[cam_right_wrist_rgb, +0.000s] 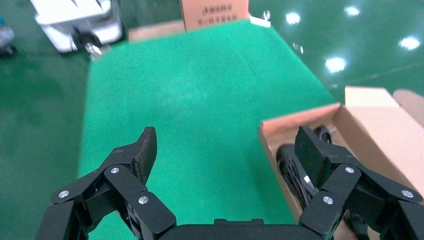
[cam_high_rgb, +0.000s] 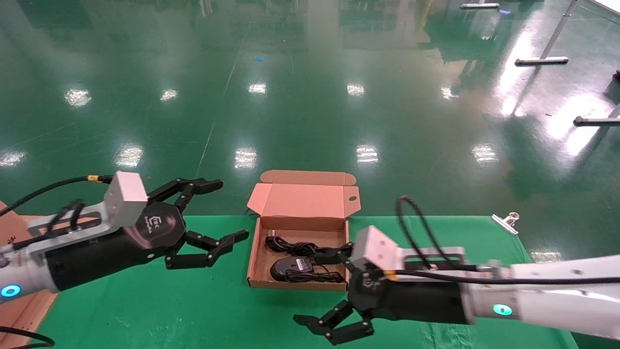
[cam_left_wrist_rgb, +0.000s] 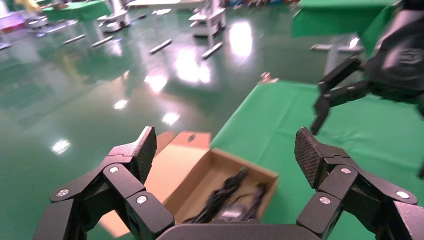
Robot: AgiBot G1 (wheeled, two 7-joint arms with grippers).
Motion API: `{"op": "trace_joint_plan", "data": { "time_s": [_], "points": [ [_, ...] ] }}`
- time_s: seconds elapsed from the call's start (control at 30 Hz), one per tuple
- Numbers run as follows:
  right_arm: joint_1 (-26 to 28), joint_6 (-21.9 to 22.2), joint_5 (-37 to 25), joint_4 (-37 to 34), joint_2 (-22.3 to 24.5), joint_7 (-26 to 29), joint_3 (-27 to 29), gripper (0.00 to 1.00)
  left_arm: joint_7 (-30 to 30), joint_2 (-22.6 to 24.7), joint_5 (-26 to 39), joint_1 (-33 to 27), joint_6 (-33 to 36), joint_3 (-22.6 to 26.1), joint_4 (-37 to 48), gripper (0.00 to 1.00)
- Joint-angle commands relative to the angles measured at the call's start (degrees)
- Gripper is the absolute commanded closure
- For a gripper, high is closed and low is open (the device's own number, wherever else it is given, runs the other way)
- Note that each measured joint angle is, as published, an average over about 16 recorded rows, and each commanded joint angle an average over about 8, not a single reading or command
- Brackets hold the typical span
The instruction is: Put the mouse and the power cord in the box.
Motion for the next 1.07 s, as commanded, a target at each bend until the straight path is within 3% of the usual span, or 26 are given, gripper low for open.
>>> {"op": "trace_joint_plan", "data": {
  "time_s": [0.03, 0.7, 1.07],
  "points": [
    [-1.1, -1.7, 1.8, 1.0, 1.4, 0.1, 2.2, 0.0, -1.8, -0.6, -0.3, 0.5, 1.5, -1.0, -1.8, 0.0],
    [-12.2, -18.3, 19.6, 11.2, 15.7, 0.9, 24.2, 0.0, -20.4, -7.2, -3.2, 5.9, 16.3, -11.5, -19.8, 0.0],
    [-13.8, -20.8, 22.3, 12.7, 17.8, 1.0, 27.6, 0.0, -24.5, -8.9, -4.0, 7.3, 20.3, -14.3, -24.6, 0.0]
  ]
}}
